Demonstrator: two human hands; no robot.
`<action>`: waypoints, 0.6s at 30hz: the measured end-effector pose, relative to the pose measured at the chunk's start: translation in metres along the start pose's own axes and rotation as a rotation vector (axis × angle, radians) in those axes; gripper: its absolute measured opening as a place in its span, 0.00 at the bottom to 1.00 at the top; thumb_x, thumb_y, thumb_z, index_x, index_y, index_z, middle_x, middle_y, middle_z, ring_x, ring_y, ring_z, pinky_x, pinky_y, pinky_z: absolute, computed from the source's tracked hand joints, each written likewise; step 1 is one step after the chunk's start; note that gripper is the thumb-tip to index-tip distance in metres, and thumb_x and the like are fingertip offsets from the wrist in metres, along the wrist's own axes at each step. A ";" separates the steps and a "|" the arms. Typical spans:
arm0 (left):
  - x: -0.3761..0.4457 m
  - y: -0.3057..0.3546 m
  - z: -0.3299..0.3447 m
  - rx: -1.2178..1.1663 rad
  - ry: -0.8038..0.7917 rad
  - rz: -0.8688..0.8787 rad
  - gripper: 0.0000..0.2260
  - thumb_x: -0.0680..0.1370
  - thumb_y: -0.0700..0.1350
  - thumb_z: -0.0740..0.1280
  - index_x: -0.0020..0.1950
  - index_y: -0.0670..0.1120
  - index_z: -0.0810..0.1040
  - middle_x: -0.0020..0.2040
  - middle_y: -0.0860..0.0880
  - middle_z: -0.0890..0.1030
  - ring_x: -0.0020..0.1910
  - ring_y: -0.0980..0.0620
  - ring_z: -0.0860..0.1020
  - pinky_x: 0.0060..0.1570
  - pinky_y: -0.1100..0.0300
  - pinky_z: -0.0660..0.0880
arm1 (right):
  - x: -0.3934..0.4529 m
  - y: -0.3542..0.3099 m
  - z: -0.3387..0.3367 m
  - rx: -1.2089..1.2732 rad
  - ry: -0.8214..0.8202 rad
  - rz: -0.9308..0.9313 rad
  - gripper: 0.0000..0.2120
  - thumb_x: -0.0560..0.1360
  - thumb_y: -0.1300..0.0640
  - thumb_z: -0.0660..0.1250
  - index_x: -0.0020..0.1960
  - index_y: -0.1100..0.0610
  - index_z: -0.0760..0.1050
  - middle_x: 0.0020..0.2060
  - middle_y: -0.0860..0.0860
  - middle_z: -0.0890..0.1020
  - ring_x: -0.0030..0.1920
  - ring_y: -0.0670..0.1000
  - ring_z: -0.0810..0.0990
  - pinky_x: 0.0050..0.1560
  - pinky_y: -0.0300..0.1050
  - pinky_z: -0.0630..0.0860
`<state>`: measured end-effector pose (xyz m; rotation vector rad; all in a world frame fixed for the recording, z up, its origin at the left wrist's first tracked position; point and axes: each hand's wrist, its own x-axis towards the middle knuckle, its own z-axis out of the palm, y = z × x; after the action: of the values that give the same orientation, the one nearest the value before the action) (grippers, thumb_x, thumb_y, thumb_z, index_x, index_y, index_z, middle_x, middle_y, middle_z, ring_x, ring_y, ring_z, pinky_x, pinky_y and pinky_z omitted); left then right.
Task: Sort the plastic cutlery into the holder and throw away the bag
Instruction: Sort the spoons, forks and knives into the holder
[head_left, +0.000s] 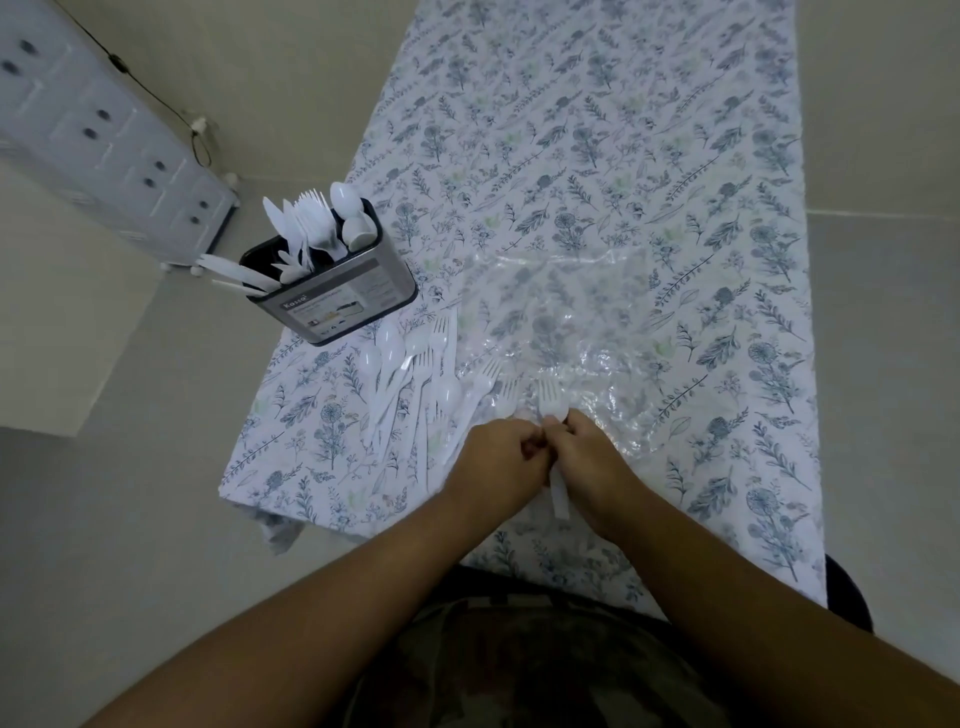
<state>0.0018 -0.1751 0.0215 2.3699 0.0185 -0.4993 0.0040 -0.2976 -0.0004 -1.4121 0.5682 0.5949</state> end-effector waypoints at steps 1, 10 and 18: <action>-0.002 0.000 0.000 0.001 -0.003 0.009 0.09 0.78 0.48 0.67 0.43 0.45 0.84 0.38 0.50 0.85 0.38 0.55 0.82 0.44 0.54 0.80 | 0.000 0.000 0.000 -0.013 0.007 -0.004 0.12 0.85 0.52 0.59 0.54 0.58 0.77 0.49 0.59 0.84 0.49 0.56 0.85 0.44 0.50 0.83; -0.004 0.003 0.001 -0.388 0.109 -0.287 0.02 0.77 0.43 0.69 0.47 0.47 0.82 0.40 0.47 0.85 0.37 0.52 0.84 0.33 0.62 0.77 | -0.012 -0.006 0.001 0.173 -0.125 0.007 0.11 0.83 0.62 0.60 0.46 0.55 0.79 0.39 0.55 0.86 0.38 0.53 0.84 0.39 0.47 0.81; 0.004 0.006 -0.009 -0.447 0.273 -0.354 0.12 0.71 0.54 0.77 0.46 0.48 0.81 0.39 0.48 0.84 0.37 0.51 0.85 0.41 0.51 0.84 | -0.016 -0.002 -0.004 -0.060 -0.115 -0.135 0.08 0.80 0.61 0.68 0.55 0.52 0.84 0.42 0.54 0.87 0.41 0.55 0.85 0.41 0.48 0.85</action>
<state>0.0099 -0.1742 0.0303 1.9761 0.6190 -0.2906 -0.0064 -0.3025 0.0119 -1.4500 0.3628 0.5843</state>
